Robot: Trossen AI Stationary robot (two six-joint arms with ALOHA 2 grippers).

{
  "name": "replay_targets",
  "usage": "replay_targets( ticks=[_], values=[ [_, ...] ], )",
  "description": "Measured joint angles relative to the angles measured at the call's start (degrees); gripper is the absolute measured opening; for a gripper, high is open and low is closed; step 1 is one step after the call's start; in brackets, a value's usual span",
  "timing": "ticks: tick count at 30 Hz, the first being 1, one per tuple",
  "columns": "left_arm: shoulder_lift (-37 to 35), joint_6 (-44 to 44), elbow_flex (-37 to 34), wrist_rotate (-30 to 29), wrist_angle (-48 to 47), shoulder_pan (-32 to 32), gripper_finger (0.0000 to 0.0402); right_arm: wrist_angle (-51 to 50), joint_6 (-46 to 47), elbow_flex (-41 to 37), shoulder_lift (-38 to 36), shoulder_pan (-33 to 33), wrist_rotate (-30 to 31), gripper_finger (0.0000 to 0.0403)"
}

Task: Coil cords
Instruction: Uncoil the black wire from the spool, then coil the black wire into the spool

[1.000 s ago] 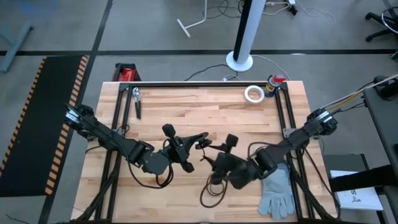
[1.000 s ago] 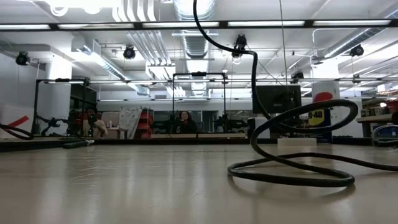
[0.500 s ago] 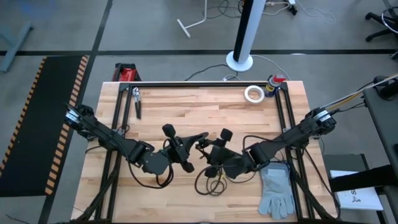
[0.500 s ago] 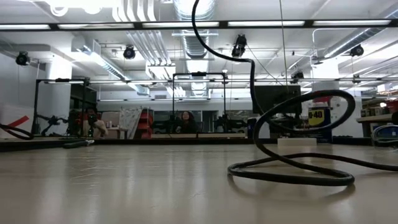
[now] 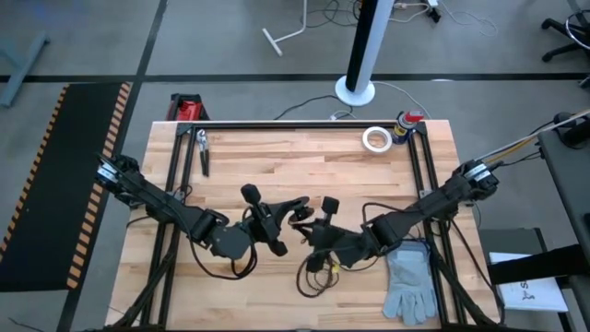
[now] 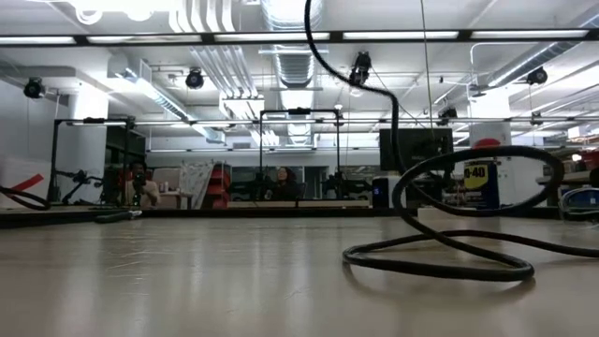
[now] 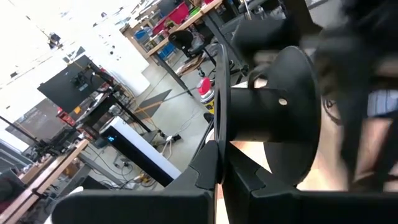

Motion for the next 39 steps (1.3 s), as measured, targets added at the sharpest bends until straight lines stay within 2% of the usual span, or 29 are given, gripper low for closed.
replay_targets(
  ticks=[5,8,12,18,21,23,31,39],
  values=[
    [0.0,0.1,-1.0,0.0,0.1,0.0,0.0000,3.7,-3.8,0.2,-0.2,2.7,0.1,0.0001],
    [0.0,-0.5,-1.4,0.4,0.0,0.0,0.0000,2.9,-5.0,0.9,-0.5,3.9,4.1,0.0000],
    [-0.1,-0.8,-1.4,0.4,0.0,-0.5,0.0000,-5.7,-1.0,1.0,-2.1,5.3,10.0,0.0000],
    [-0.3,-1.0,-1.5,0.8,-3.8,-0.6,0.0000,-23.3,12.8,1.0,-4.1,6.2,10.0,0.0004],
    [-0.3,-1.1,-1.5,3.5,-6.1,-0.5,0.0000,-27.4,16.8,1.0,-4.1,6.8,8.5,0.0023],
    [-0.3,-1.2,-1.5,3.7,-6.4,-0.6,0.0000,-28.0,18.5,1.0,-4.1,6.8,6.9,0.0043],
    [-0.5,-1.2,-1.5,3.7,-7.8,-0.6,0.0000,-28.3,19.4,0.9,-4.1,6.8,7.4,0.0125],
    [-0.5,-1.2,-1.5,3.7,-8.0,-0.6,0.0000,-30.7,22.9,0.9,-4.1,6.7,7.4,0.0156]
  ],
)
